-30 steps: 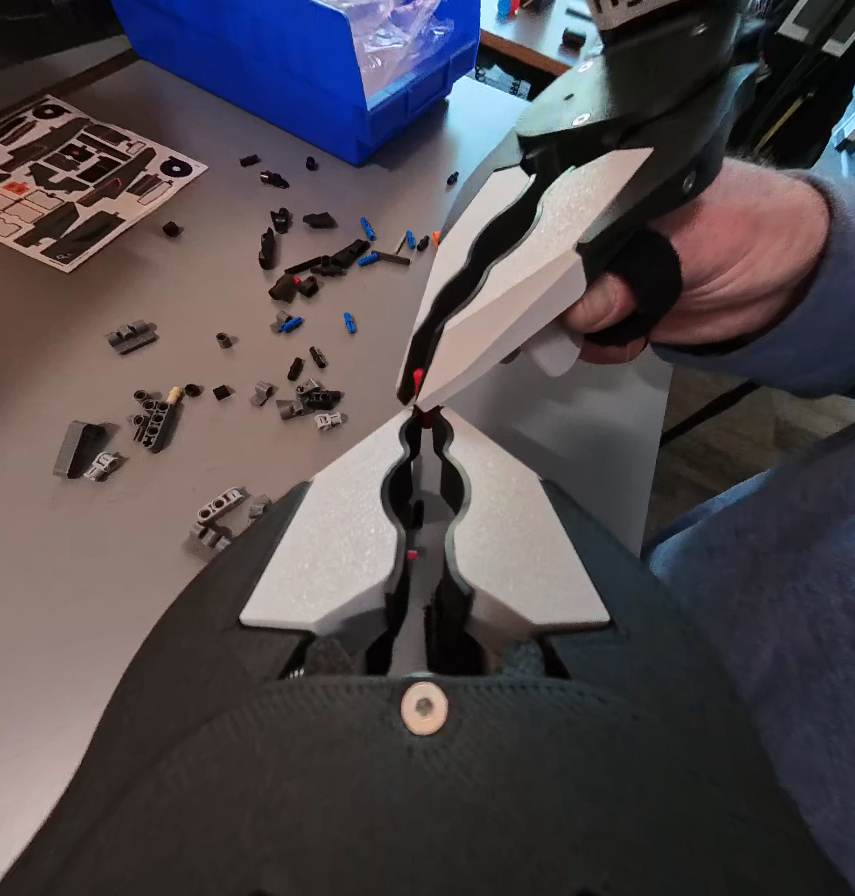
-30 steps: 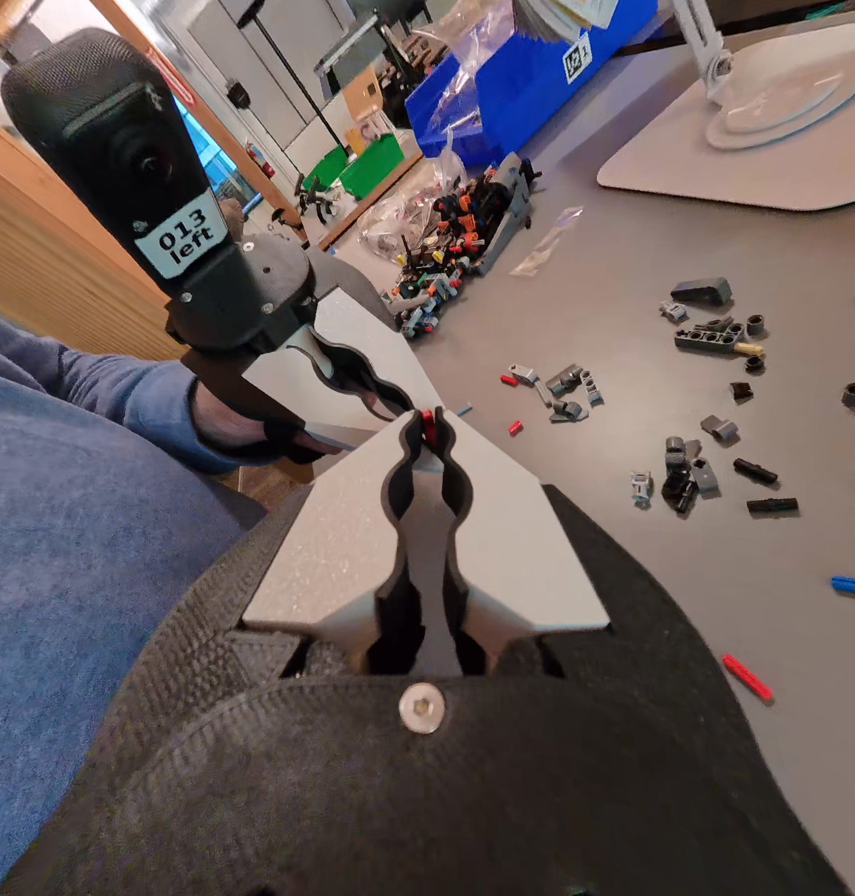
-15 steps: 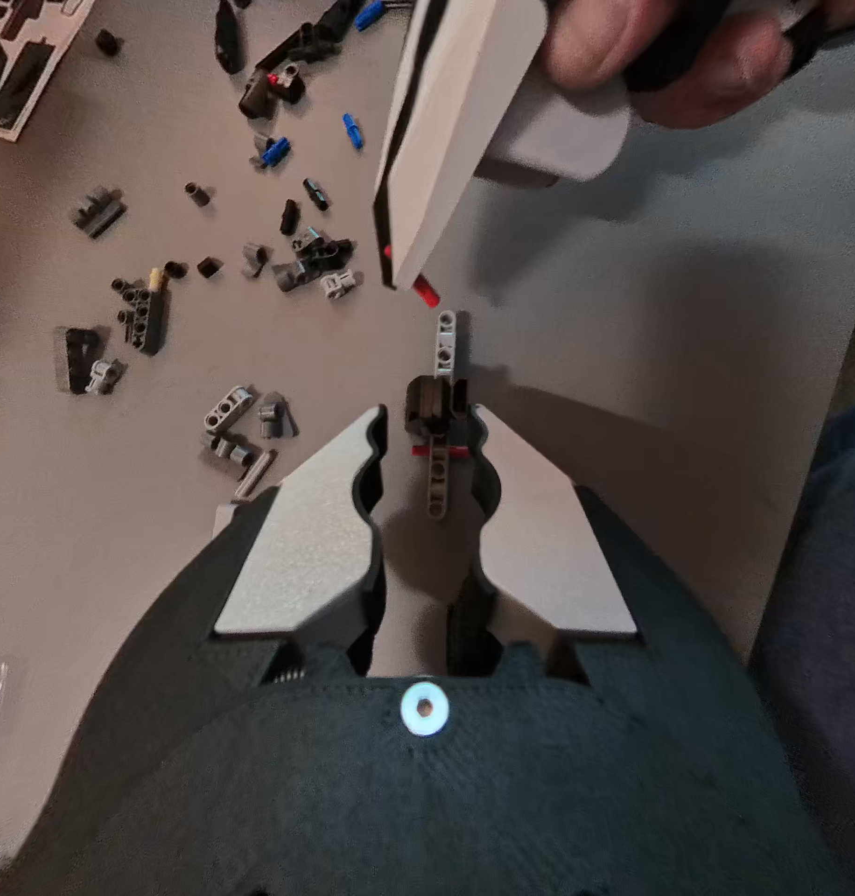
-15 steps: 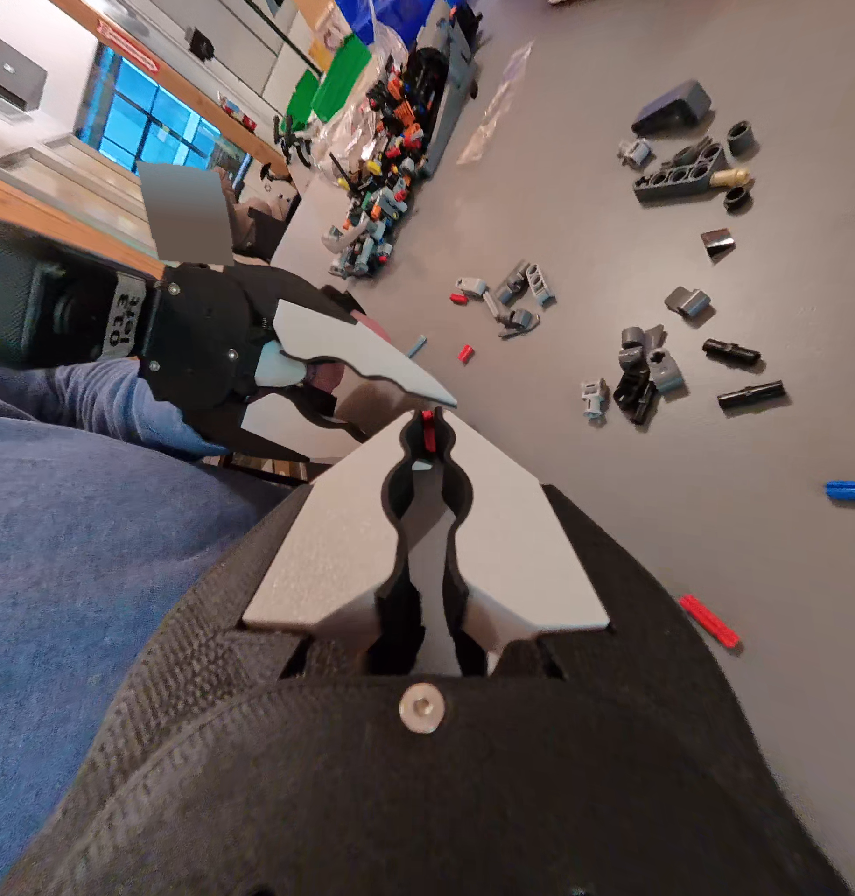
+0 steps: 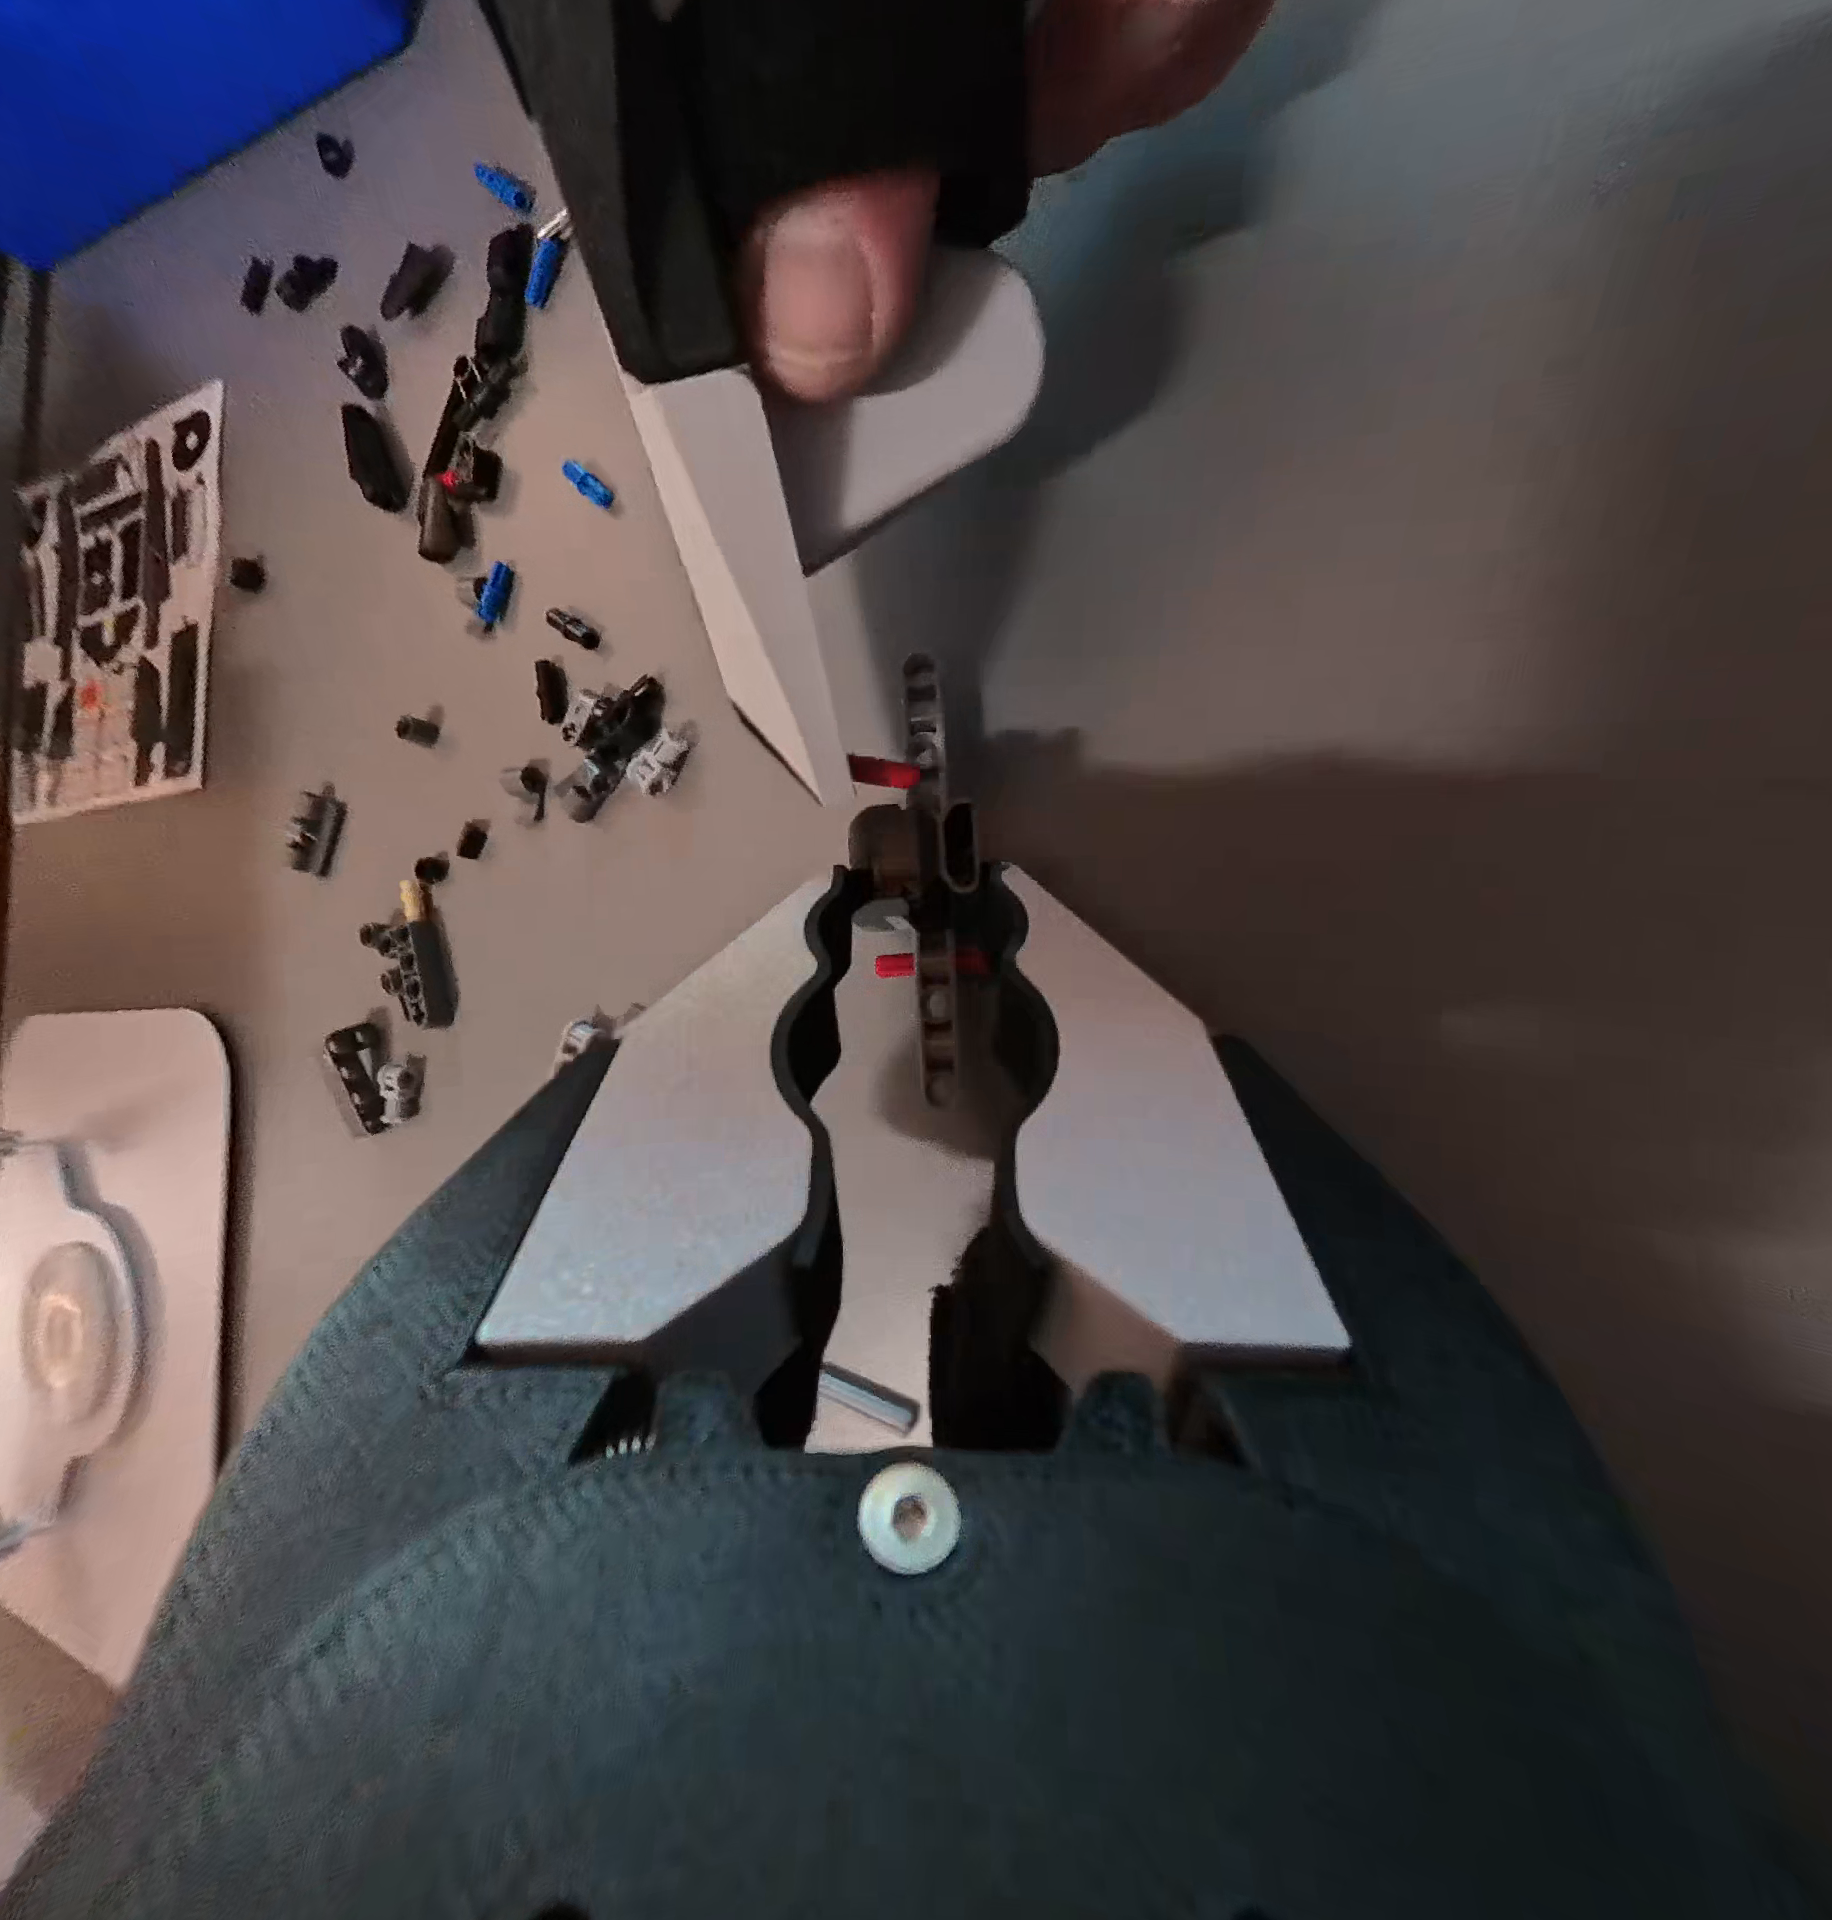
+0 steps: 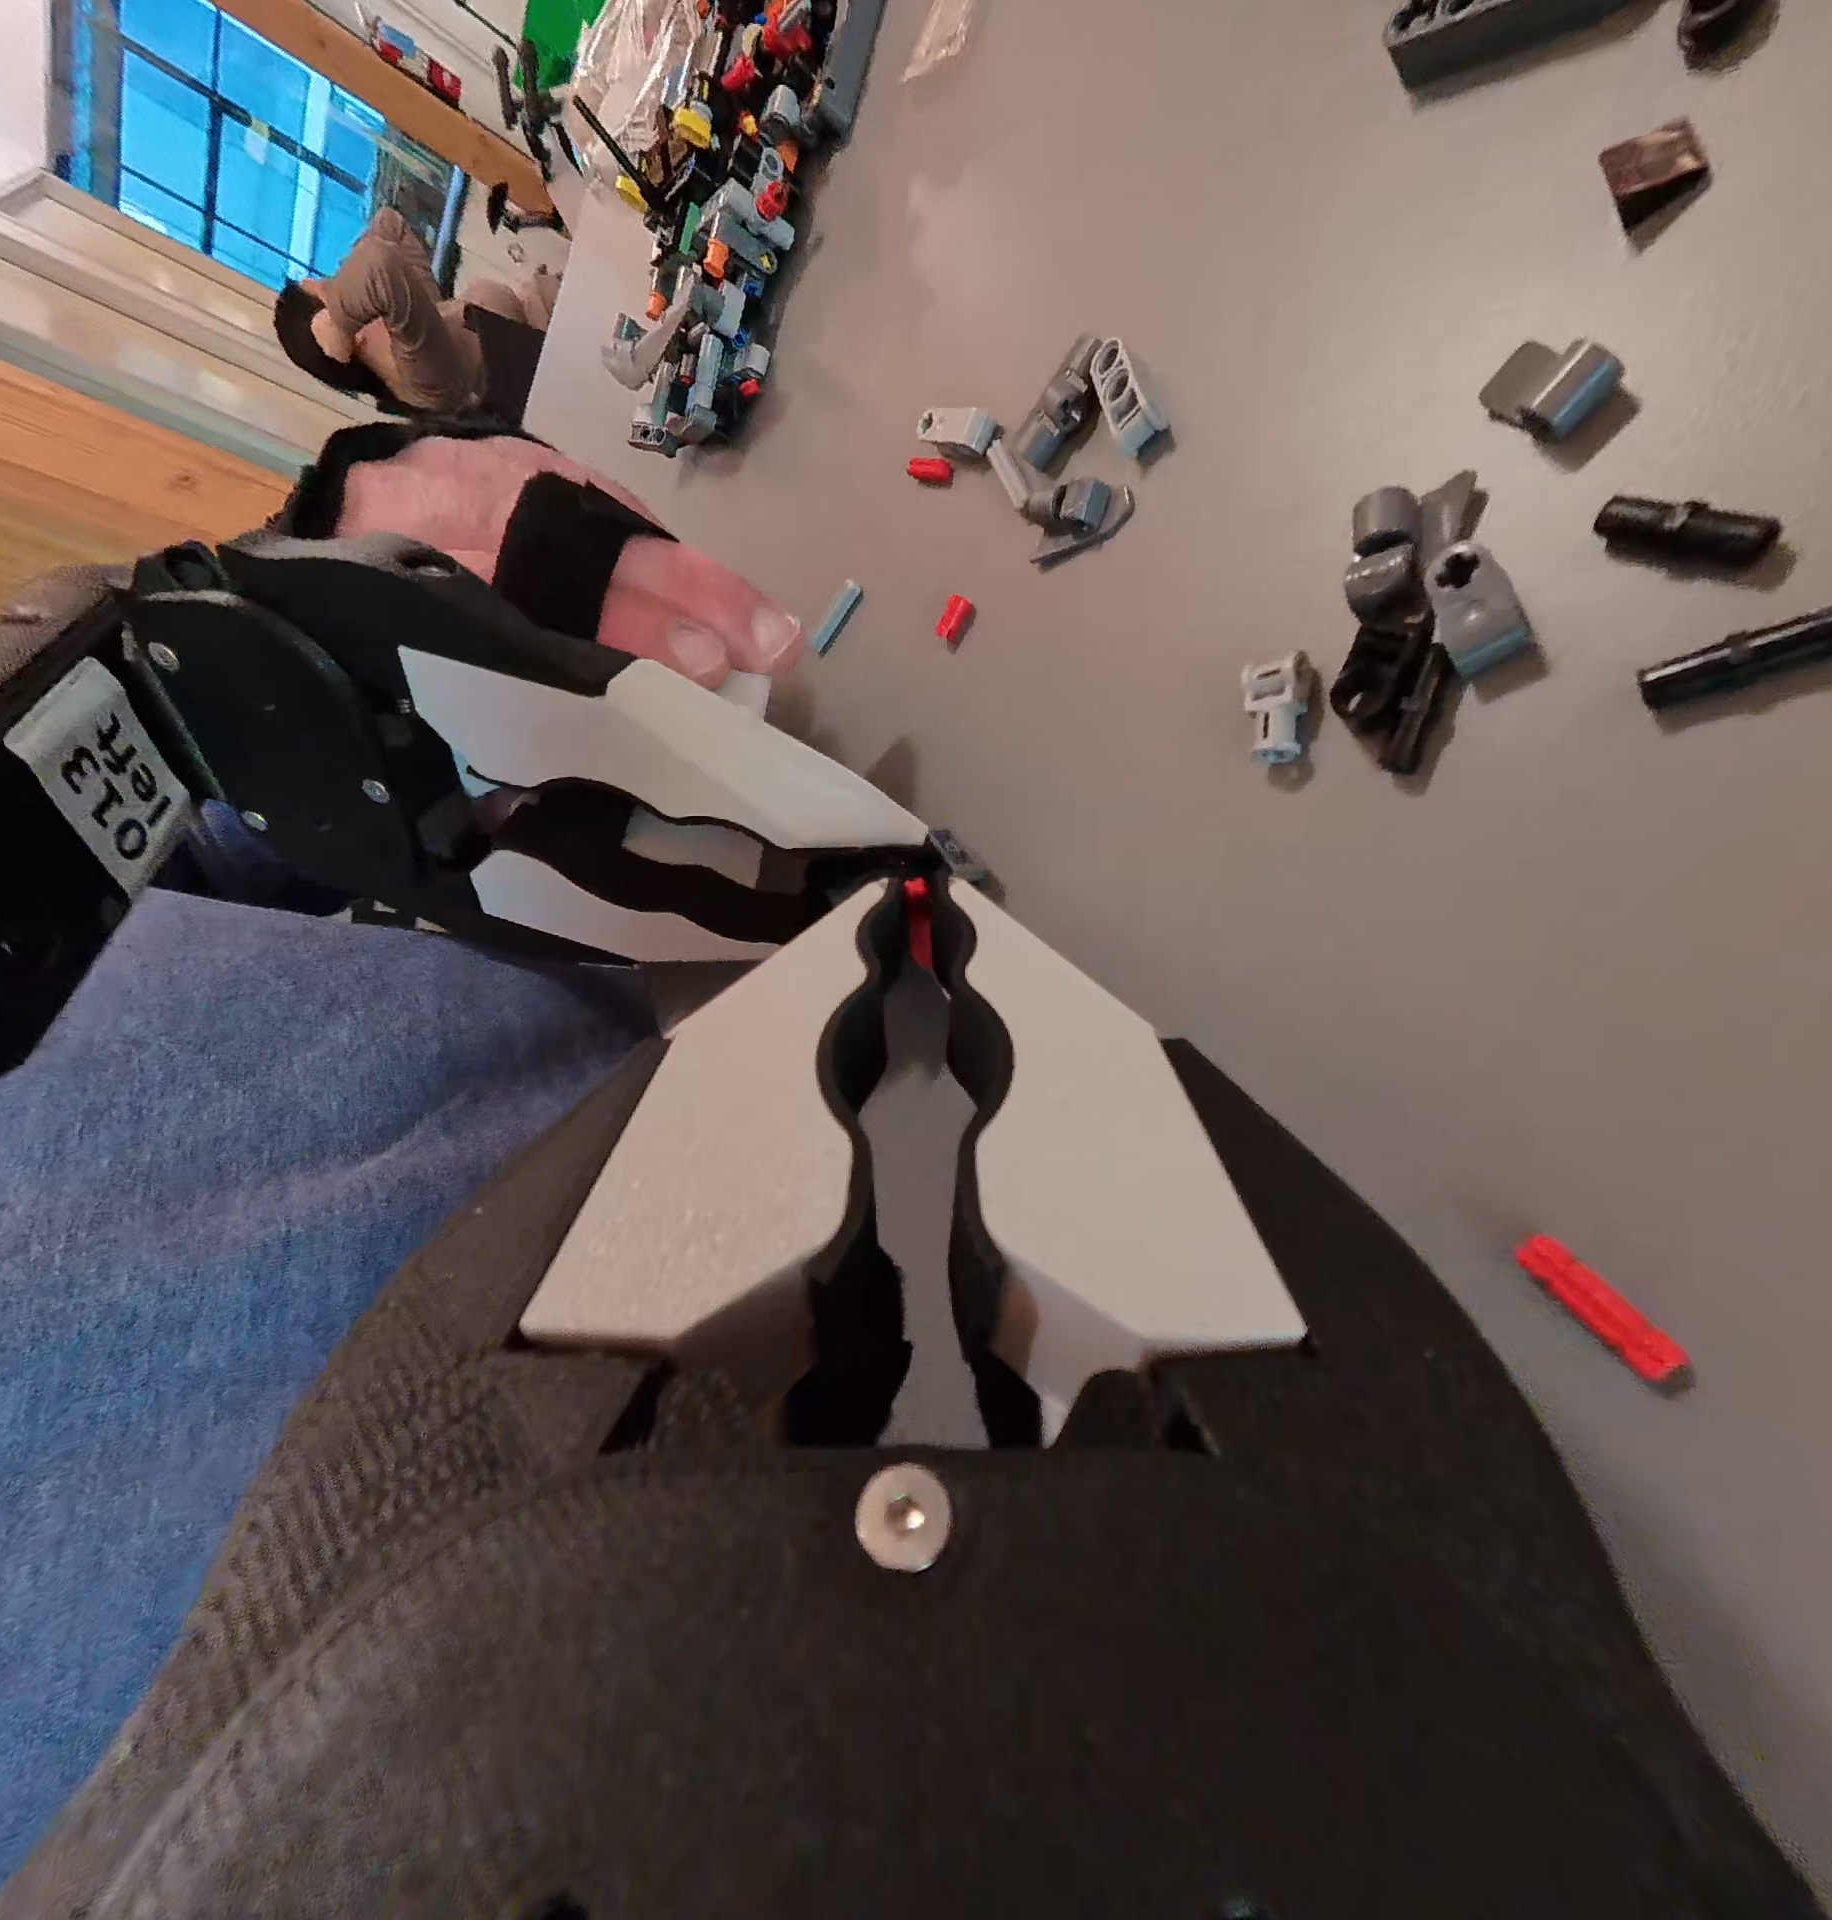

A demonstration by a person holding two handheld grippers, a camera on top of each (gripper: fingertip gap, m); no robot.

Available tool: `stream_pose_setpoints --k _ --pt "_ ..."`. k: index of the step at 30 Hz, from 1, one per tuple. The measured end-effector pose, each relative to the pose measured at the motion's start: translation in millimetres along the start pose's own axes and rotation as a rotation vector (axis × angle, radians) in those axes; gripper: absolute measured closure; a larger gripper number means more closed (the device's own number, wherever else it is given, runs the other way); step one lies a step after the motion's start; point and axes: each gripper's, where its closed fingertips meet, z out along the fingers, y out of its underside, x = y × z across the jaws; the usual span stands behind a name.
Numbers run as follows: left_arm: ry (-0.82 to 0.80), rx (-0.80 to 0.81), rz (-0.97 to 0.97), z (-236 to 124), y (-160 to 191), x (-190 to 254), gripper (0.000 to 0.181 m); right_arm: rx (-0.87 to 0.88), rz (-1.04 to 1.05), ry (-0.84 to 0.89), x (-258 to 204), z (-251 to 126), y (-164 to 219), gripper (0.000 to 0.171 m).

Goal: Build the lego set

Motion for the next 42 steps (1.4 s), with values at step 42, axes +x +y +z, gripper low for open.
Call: stream_pose_setpoints --k 42 --pt "-0.125 0.182 0.212 1 -8 8 0.158 -0.097 0.099 -0.114 6 1 12 0.17"
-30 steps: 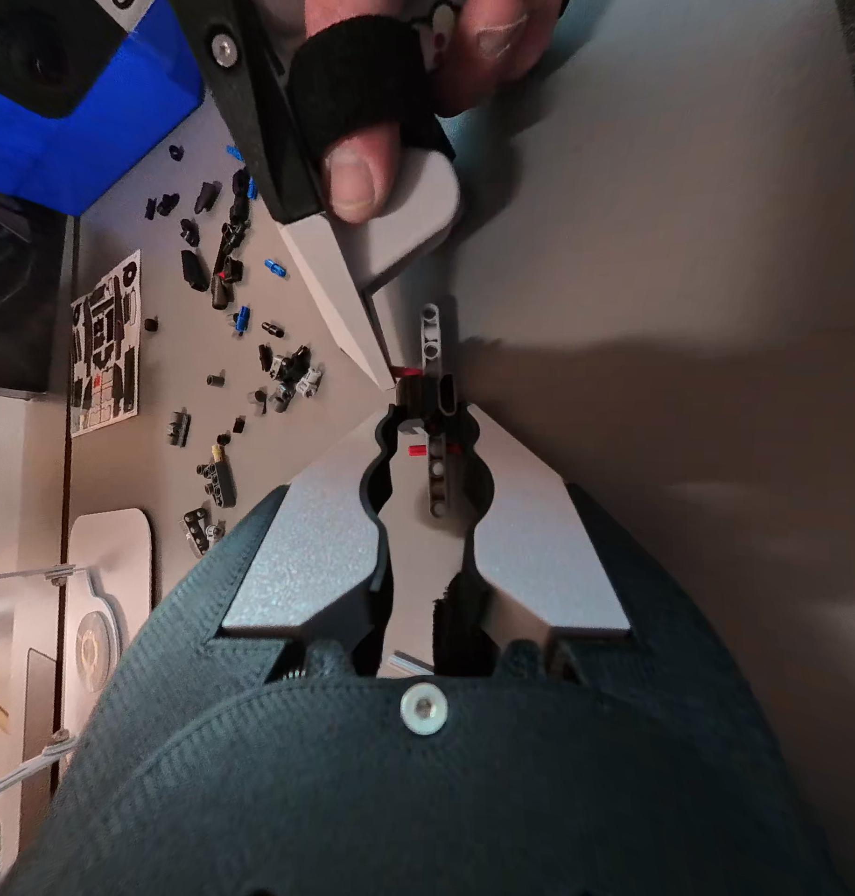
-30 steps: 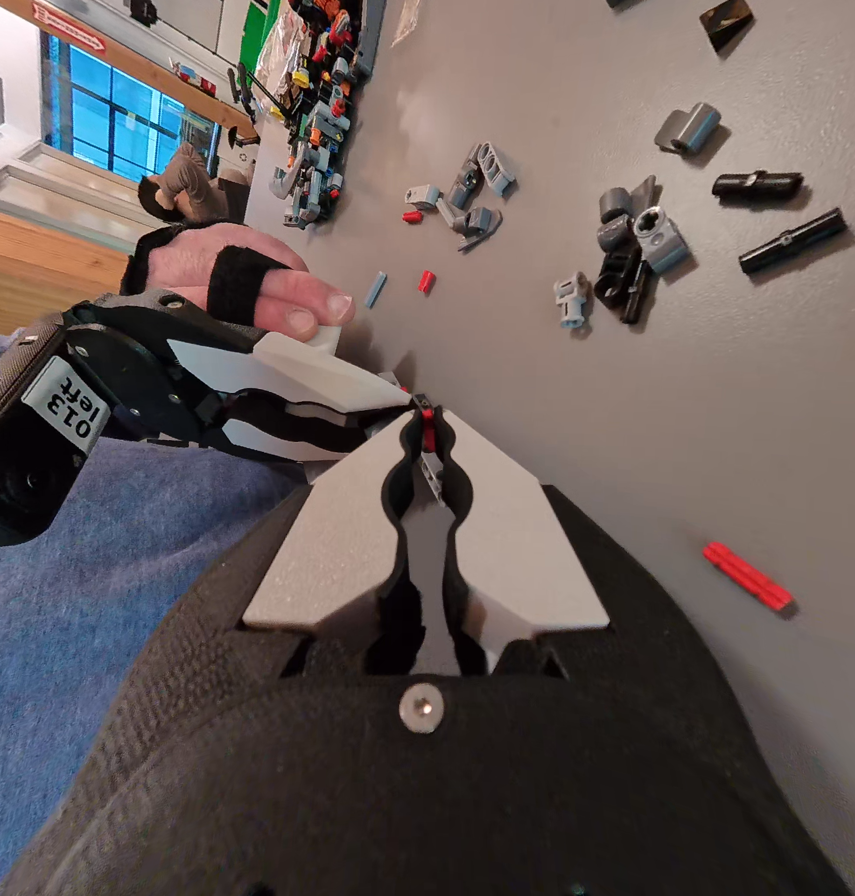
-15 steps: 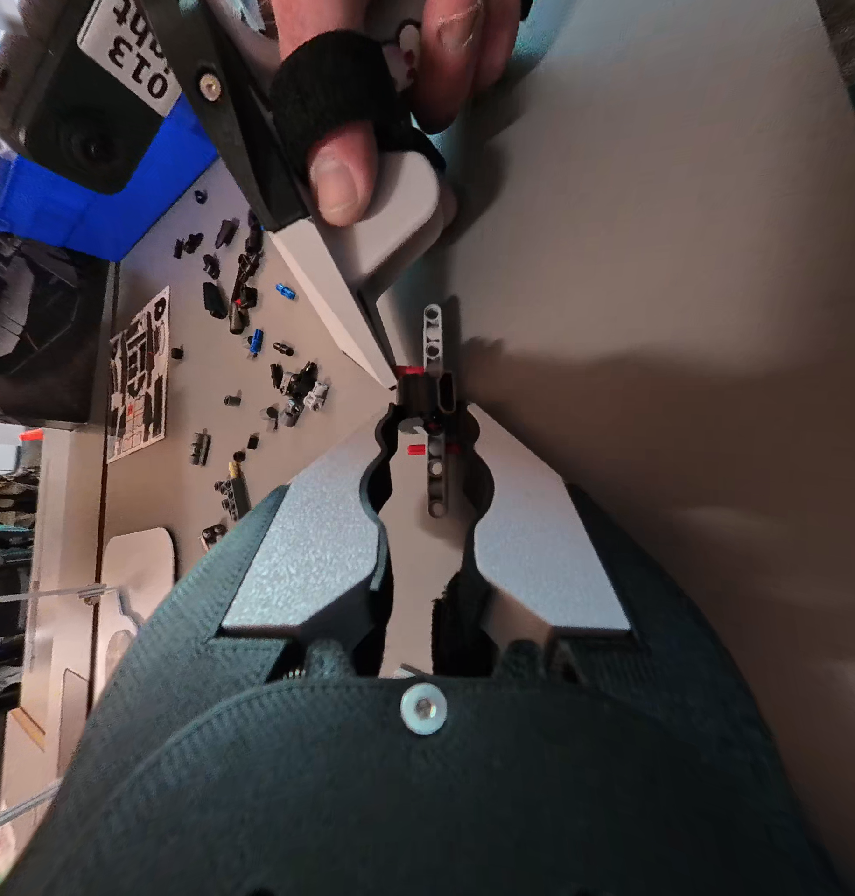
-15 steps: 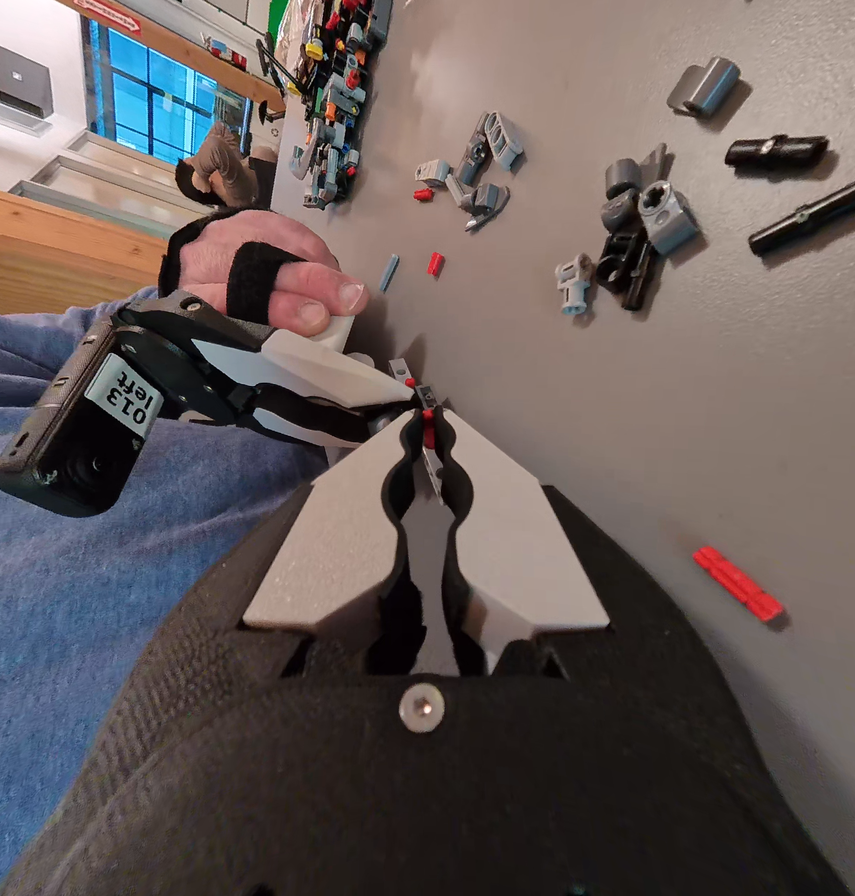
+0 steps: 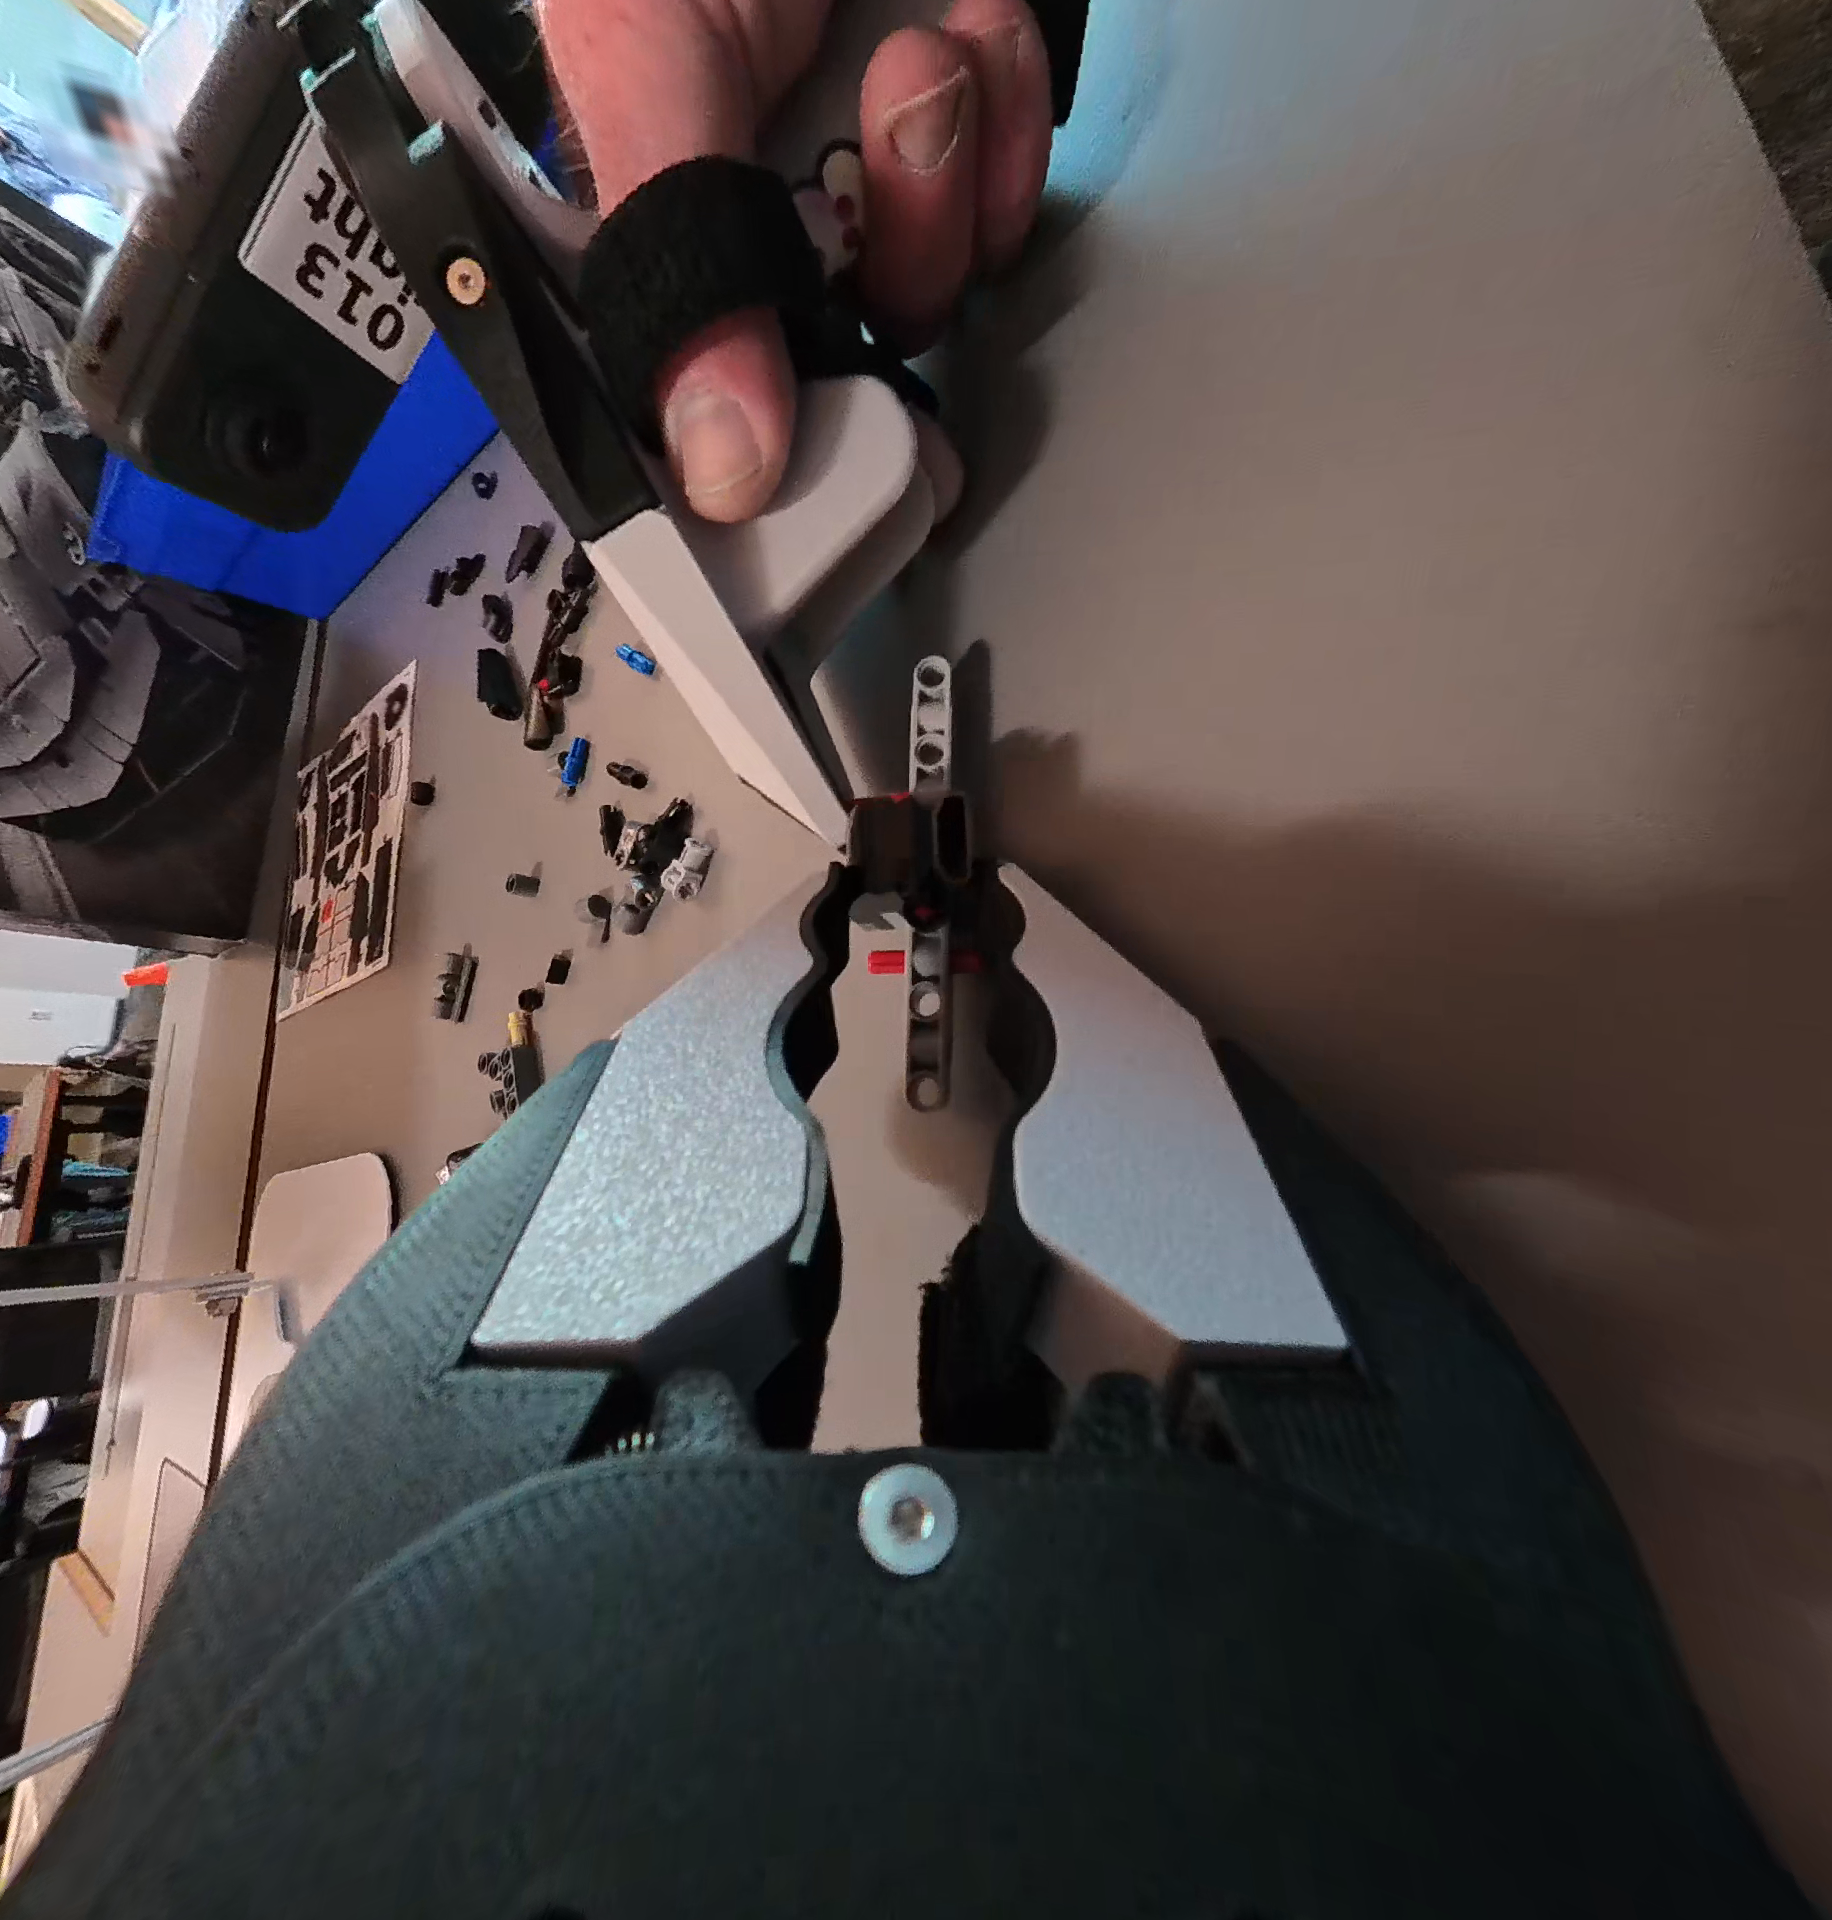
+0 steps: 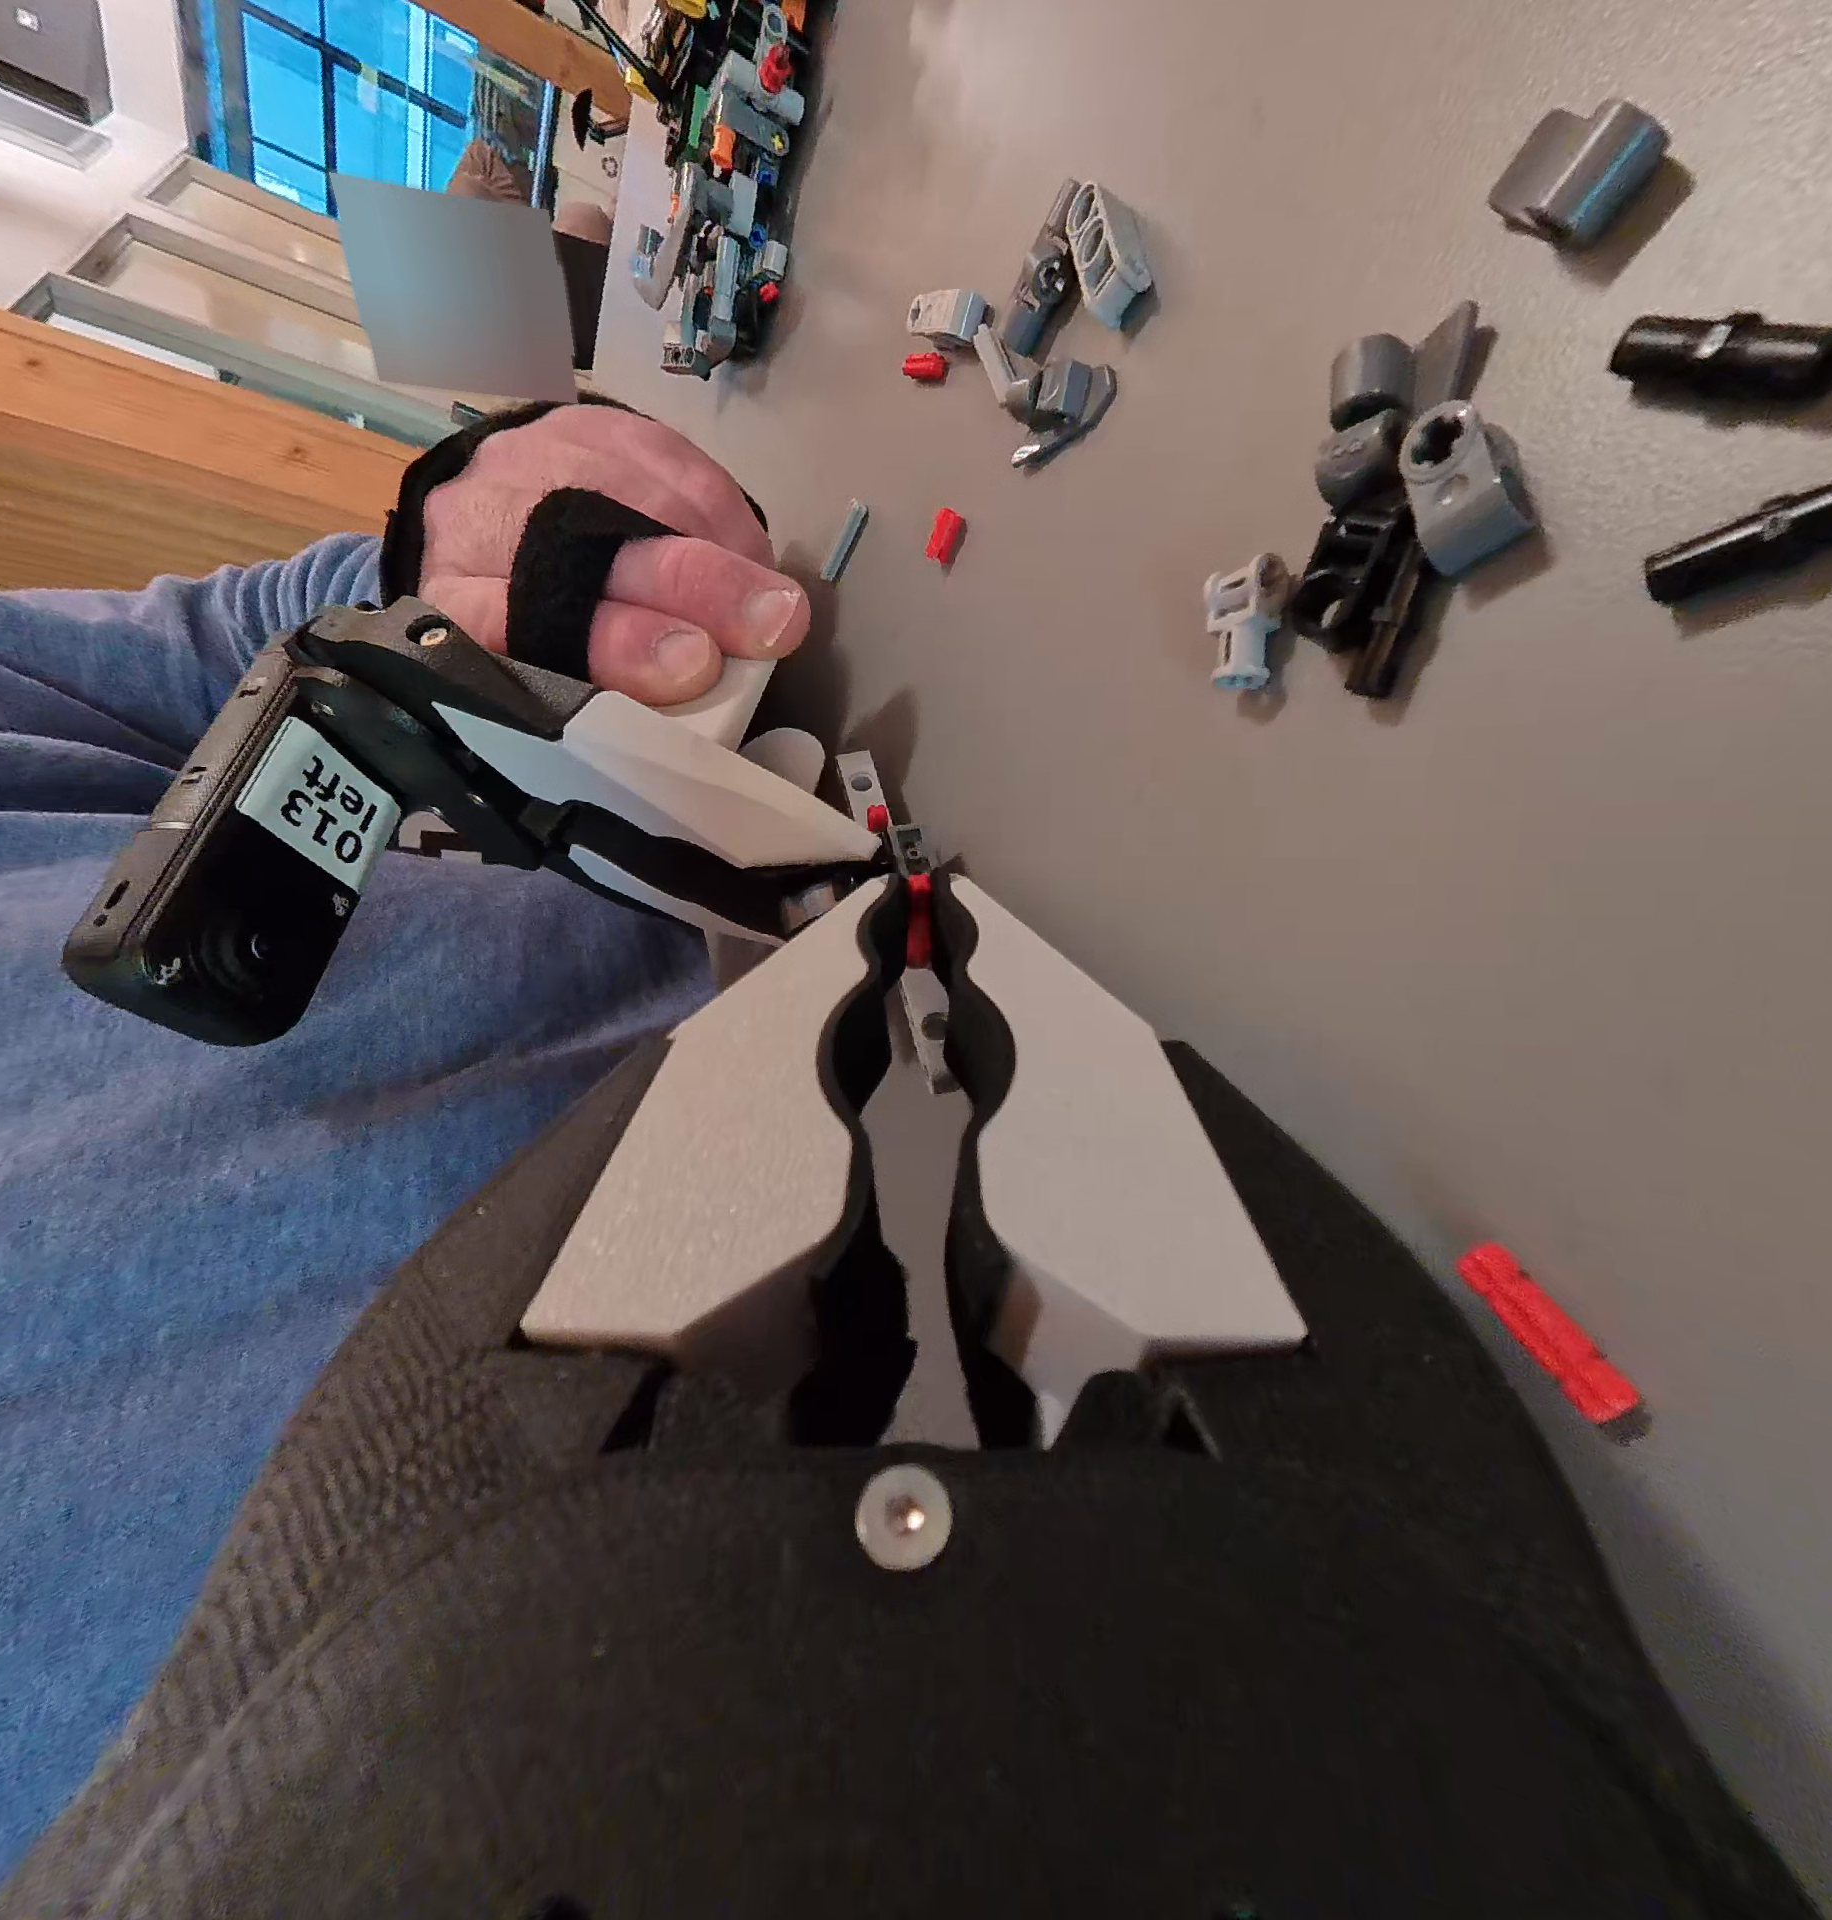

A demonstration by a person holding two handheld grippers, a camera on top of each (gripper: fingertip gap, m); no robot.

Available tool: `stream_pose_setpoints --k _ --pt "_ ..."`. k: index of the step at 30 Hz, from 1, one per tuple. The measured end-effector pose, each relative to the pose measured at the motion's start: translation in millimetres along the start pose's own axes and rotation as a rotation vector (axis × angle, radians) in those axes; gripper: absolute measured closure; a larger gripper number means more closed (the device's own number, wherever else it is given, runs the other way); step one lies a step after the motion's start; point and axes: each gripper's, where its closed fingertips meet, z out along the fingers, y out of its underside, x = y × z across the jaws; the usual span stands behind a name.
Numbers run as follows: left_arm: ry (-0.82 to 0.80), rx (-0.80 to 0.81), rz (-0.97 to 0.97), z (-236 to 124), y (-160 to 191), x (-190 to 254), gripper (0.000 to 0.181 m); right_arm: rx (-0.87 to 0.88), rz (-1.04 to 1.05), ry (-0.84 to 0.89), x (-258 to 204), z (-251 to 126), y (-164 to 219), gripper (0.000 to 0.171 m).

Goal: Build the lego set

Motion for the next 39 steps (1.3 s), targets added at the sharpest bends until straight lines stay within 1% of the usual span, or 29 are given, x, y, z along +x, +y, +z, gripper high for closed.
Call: stream_pose_setpoints --k 7,10,32,39 --pt "-0.026 0.021 -0.037 0.0 -1.1 0.7 0.157 0.034 -0.043 0.026 -0.5 -1.7 1.5 0.17" --pt "-0.029 0.021 -0.041 0.3 -0.9 0.2 0.158 0.039 -0.031 0.012 -1.3 -2.9 1.0 0.17" --pt "-0.067 0.037 -0.012 1.2 -2.1 0.5 0.158 -0.079 -0.021 -0.058 -3.1 -2.3 3.9 0.17" --pt "-0.072 0.034 -0.009 1.3 -2.1 0.2 0.158 -0.115 -0.023 -0.05 -2.4 0.2 6.3 0.17"
